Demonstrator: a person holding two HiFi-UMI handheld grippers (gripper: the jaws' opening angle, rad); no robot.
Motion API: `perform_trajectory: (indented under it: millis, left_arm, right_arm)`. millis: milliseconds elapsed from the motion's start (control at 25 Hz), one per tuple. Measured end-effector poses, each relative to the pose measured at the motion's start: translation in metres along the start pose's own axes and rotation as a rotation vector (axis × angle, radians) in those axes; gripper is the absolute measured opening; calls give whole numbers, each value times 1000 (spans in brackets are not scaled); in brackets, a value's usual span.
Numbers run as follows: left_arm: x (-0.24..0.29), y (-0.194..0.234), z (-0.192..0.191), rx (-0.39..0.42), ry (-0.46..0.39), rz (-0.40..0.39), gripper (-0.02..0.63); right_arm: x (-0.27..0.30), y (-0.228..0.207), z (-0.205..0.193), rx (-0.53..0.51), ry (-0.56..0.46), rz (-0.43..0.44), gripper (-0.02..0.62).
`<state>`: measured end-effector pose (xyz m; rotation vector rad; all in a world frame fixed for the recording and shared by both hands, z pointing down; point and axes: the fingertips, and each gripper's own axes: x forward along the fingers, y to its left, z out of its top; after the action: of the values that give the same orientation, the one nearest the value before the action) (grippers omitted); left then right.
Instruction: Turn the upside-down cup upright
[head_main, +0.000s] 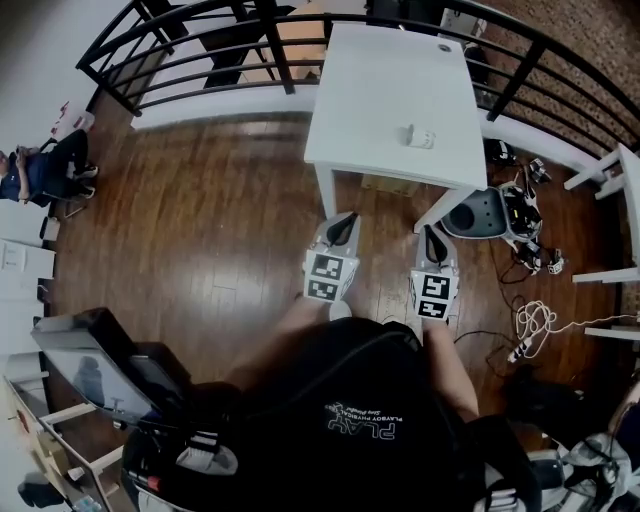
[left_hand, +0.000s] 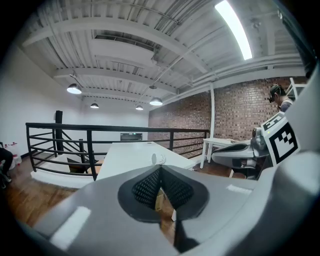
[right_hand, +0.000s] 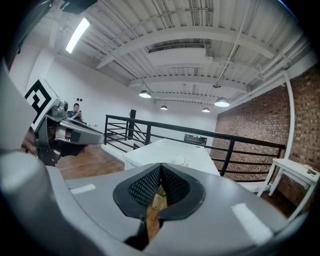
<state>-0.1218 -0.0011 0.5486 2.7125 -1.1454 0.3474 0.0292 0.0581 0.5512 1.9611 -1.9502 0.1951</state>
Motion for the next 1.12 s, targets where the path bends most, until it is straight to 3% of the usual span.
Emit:
perform_trajectory:
  millis: [440,680,1120]
  left_arm:
    - [4,10,-8,-20,11,-15,0]
    - [29,-1,-6,-7,25,-29,0]
    - [103,11,11,-13,46,32,0]
  right_arm:
    - [9,4,5,1,-1,-19,14]
    - [23,-11,1,17,-5,-9,14]
    - [91,-57,10,29,-14,57,14]
